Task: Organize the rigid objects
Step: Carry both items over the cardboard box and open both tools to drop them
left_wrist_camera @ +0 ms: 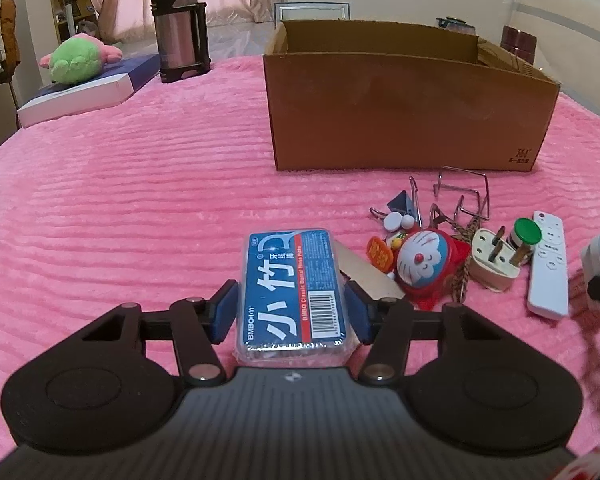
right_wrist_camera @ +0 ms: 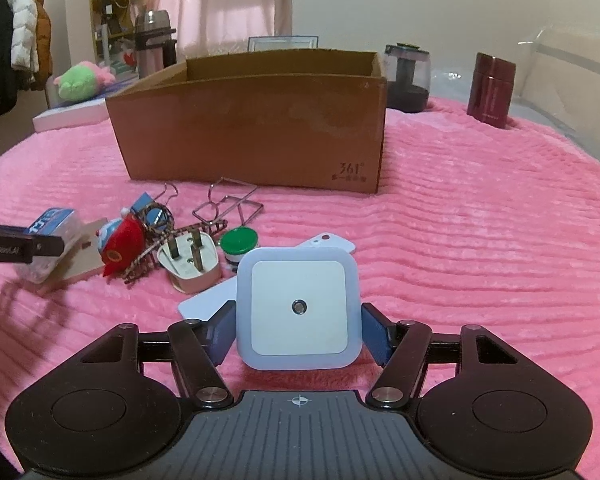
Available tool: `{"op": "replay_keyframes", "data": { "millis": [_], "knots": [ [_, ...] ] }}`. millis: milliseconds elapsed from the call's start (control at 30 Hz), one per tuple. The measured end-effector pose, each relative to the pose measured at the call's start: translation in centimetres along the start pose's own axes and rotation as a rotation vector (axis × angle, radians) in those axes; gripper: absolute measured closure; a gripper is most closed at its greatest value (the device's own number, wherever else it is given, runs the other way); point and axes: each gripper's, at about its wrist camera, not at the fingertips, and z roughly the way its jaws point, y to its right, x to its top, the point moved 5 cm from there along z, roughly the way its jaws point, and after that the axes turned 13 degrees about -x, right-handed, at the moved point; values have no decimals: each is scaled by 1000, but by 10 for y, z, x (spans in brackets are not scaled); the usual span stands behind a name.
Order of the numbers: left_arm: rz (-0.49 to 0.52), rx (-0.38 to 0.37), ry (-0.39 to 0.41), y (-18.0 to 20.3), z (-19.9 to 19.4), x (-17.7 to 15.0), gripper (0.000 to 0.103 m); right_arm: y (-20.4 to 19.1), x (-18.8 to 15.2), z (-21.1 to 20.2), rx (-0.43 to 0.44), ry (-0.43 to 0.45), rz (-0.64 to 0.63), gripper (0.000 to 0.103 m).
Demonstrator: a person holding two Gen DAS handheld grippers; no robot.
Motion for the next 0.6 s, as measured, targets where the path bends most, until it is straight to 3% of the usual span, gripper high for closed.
{"op": "replay_keyframes", "data": {
  "millis": [333, 600],
  "knots": [
    [114, -72, 34, -3, -33, 36, 51, -1, 38, -22, 90, 77, -36, 41],
    [267, -163, 77, 7, -35, 120, 51, 1, 143, -17, 156, 200, -174, 41]
  ]
}}
